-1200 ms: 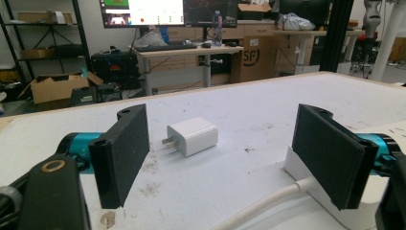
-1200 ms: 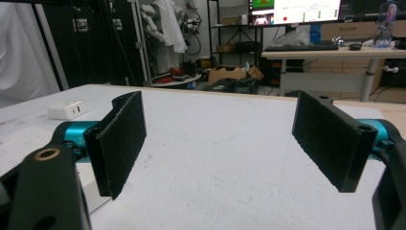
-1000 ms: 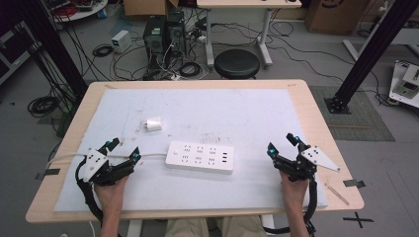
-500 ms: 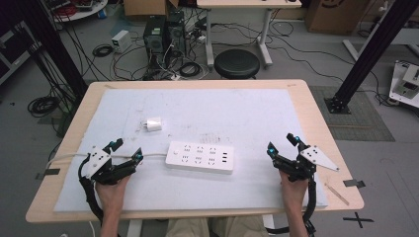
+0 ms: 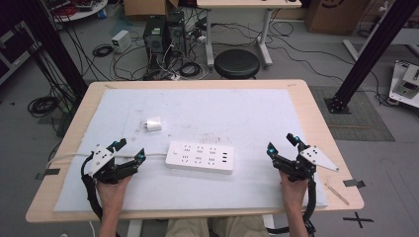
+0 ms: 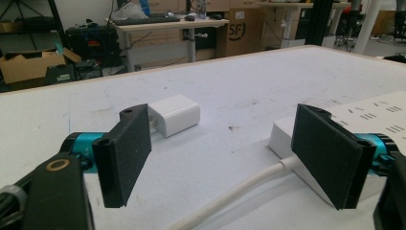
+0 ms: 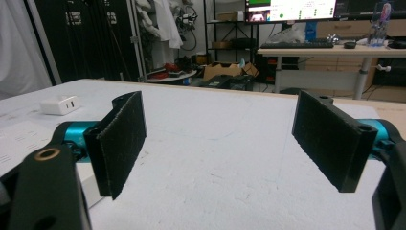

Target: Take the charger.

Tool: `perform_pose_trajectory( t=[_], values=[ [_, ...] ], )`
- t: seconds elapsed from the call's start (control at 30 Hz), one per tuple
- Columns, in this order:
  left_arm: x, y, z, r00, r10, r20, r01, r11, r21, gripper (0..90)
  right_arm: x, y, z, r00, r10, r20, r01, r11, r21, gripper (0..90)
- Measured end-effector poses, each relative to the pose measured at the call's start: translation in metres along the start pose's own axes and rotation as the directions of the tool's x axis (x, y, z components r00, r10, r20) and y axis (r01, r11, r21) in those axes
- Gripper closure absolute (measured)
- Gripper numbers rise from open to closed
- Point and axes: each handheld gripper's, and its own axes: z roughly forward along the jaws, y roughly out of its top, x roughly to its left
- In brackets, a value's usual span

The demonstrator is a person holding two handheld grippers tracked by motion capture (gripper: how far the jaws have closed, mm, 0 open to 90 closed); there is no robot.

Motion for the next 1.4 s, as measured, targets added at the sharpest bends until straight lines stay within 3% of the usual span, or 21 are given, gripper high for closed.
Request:
perform_pose_trajectory(
  t=[0.37, 0.43, 0.53, 0.6, 0.83, 0.87, 1.03, 1.2, 1.4],
  values=[
    [0.008, 0.013, -0.001, 0.9983, 0.031, 0.051, -0.032, 0.9992, 0.023, 23.6, 0.001, 0.000, 0.000, 1.0000, 0.000, 0.000, 0.000, 1.000, 0.007, 19.5],
    [0.009, 0.022, -0.001, 0.9950, 0.039, 0.092, -0.043, 0.9981, 0.045, 23.9, 0.001, 0.000, 0.000, 1.0000, -0.003, 0.001, 0.003, 1.000, 0.007, 19.5],
    [0.009, 0.024, -0.001, 0.9945, 0.037, 0.098, -0.042, 0.9981, 0.045, 23.9, 0.001, 0.000, 0.000, 1.0000, -0.001, 0.001, 0.001, 1.000, 0.007, 19.6],
    [0.010, 0.034, 0.002, 0.9913, 0.042, 0.125, -0.050, 0.9964, 0.068, 23.9, 0.001, 0.000, 0.000, 1.0000, -0.007, 0.001, 0.007, 1.000, 0.007, 19.5],
    [0.011, 0.049, 0.009, 0.9848, 0.074, 0.157, -0.091, 0.9909, 0.099, 25.4, 0.001, 0.000, 0.000, 1.0000, -0.009, 0.000, 0.009, 1.000, 0.007, 19.6],
    [0.013, 0.054, 0.012, 0.9814, 0.093, 0.168, -0.112, 0.9874, 0.111, 25.4, 0.001, 0.000, 0.000, 1.0000, -0.008, 0.000, 0.008, 1.000, 0.007, 19.5],
    [0.019, 0.065, 0.020, 0.9731, 0.113, 0.201, -0.145, 0.9776, 0.153, 25.5, 0.001, 0.000, 0.000, 0.9999, -0.017, -0.004, 0.017, 1.000, 0.003, 19.5],
    [0.025, 0.073, 0.031, 0.9599, 0.130, 0.248, -0.182, 0.9628, 0.200, 25.5, 0.001, 0.000, 0.000, 0.9999, -0.015, -0.005, 0.015, 1.000, 0.001, 19.5],
    [0.031, 0.077, 0.046, 0.9419, 0.130, 0.310, -0.219, 0.9372, 0.272, 22.6, 0.001, 0.000, 0.000, 0.9999, -0.015, -0.003, 0.015, 1.000, -0.001, 19.5]
  ],
)
